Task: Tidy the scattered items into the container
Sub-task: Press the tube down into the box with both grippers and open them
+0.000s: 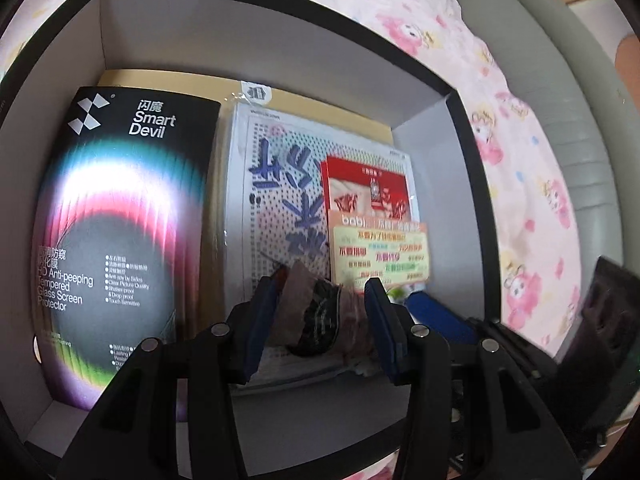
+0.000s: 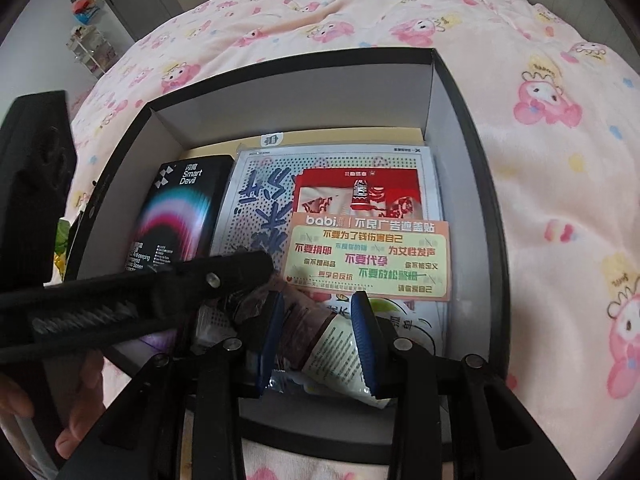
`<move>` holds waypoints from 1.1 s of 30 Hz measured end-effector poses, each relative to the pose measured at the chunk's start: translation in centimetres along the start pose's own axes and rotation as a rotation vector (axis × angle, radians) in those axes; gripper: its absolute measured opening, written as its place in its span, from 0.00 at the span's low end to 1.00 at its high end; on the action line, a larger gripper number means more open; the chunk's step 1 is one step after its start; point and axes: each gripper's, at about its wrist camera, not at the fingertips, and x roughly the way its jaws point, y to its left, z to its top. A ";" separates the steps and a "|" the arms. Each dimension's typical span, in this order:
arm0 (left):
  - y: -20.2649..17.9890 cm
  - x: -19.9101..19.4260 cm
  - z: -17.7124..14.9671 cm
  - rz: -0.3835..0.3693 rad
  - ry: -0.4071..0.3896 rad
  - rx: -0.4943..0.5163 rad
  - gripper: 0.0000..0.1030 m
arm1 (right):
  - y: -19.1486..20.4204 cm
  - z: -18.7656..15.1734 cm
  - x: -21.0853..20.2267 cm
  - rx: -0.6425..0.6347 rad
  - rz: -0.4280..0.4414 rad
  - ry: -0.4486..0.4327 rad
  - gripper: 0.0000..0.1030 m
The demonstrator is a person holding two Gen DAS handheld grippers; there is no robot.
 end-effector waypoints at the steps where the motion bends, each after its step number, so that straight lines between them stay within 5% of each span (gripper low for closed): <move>1: -0.2 -0.1 -0.2 0.008 0.005 0.011 0.44 | 0.0 -0.1 -0.3 0.005 -0.003 -0.010 0.30; 9: -1.1 -1.6 1.0 0.007 -0.089 0.047 0.36 | -1.1 0.3 -2.3 0.074 0.020 -0.098 0.30; 15: -3.1 0.3 1.4 0.056 -0.064 0.123 0.23 | -1.9 0.8 -2.1 0.106 0.004 -0.098 0.30; 24: -1.3 1.2 -0.6 -0.018 0.036 0.054 0.23 | -0.2 -0.9 -2.2 0.037 -0.047 -0.098 0.35; 33: -1.9 -1.9 -1.5 -0.026 -0.069 0.104 0.24 | -0.5 -1.1 -2.9 0.067 -0.030 -0.126 0.35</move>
